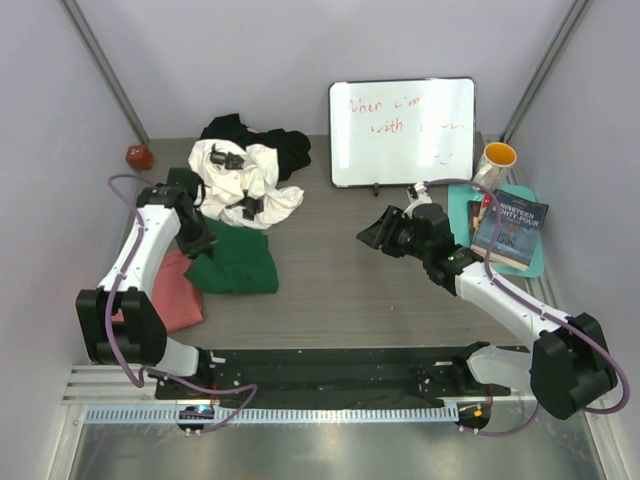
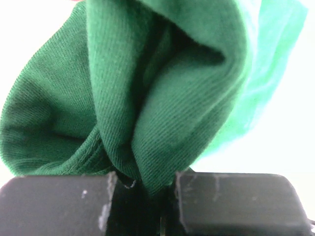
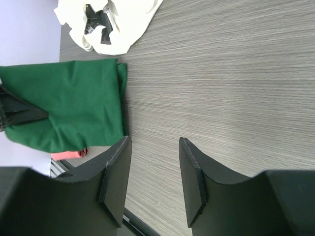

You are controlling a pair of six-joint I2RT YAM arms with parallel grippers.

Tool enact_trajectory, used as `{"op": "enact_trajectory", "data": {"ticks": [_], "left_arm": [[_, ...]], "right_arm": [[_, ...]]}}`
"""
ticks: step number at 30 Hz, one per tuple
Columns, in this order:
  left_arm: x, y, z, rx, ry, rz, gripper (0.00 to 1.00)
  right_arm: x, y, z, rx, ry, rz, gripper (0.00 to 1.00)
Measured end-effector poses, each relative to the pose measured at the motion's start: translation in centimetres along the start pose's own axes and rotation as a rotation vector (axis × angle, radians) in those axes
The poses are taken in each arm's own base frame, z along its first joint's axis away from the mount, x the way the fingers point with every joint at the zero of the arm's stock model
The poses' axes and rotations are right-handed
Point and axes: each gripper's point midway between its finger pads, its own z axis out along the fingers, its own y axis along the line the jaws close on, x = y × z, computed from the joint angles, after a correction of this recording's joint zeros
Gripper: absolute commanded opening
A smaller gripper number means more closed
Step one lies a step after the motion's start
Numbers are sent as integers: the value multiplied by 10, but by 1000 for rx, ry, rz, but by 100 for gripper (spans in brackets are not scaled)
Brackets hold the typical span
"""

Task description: Fold and stack the t-shirts

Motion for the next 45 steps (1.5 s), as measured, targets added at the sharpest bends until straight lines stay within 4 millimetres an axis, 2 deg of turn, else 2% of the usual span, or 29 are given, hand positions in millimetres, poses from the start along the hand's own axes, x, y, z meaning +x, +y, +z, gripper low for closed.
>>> {"op": "enact_trajectory", "data": {"ticks": [6,12,22,28,37,41,45], "left_arm": [[5,29,-6,-68,6,-54,0],[20,59,-8,-151,22,-93,0],[20,95,-25,-259,-26,-163,0],[17,114,-37,-315,-64,-223,0],[-3,130,-74,-367,-176,-273,0],[1,139,-72,-407,-169,-284,1],[19,155,-58,-477,-112,-306,3]], "right_arm": [[3,-1,1,-7,20,5,48],[7,-1,4,-22,47,11,48],[14,-4,14,-48,98,27,48],[16,-4,20,-68,121,36,48],[22,0,32,-107,178,70,48],[24,3,35,-126,197,78,48],[23,8,37,-147,208,83,48]]}}
